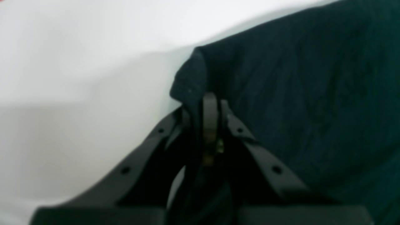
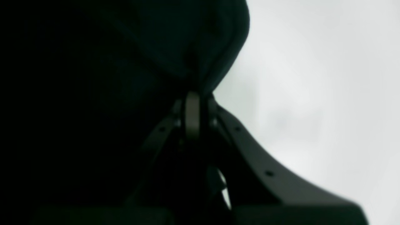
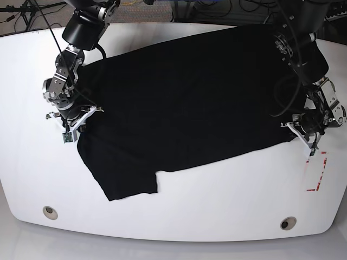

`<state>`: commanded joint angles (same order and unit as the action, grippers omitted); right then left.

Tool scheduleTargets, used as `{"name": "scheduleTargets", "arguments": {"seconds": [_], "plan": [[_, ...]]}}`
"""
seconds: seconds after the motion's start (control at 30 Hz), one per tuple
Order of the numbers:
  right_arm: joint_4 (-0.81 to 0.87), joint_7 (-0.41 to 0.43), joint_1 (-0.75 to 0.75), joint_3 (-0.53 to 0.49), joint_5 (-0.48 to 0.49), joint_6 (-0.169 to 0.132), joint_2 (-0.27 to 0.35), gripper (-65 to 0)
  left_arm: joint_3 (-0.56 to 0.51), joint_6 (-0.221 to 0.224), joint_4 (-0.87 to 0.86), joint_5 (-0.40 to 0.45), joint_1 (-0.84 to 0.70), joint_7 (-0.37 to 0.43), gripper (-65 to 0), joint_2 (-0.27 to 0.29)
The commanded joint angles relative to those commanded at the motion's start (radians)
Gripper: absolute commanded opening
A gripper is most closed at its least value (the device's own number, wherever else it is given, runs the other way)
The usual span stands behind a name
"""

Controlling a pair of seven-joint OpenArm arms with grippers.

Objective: Fold the T-shirt properly
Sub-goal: 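Slide the left gripper along the shirt edge and grasp the corner, then lift the shirt with both grippers and shake it taut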

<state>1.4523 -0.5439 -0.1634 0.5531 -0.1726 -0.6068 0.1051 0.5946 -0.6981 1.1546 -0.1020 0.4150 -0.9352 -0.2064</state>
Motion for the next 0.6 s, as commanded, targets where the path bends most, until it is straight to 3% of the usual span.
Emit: {"name": "scheduleTargets", "arguments": {"seconds": [0.13, 0.43, 0.6], "plan": [[0.064, -0.041, 0.0, -0.002, 0.0, -0.011, 0.0, -65.0, -0.031, 0.0, 0.135, -0.005, -0.038, -0.021, -65.0, 0.005], [0.193, -0.133, -0.029, -0.002, -0.003, -0.089, 0.0, -65.0, -0.117, 0.0, 0.41, -0.006, -0.06, -0.092, -65.0, 0.008], [0.206, -0.175, -0.08, -0.003, -0.005, -0.091, 0.009, -65.0, -0.118, 0.0, 0.506, -0.006, -0.054, -0.1, -65.0, 0.035]]}}
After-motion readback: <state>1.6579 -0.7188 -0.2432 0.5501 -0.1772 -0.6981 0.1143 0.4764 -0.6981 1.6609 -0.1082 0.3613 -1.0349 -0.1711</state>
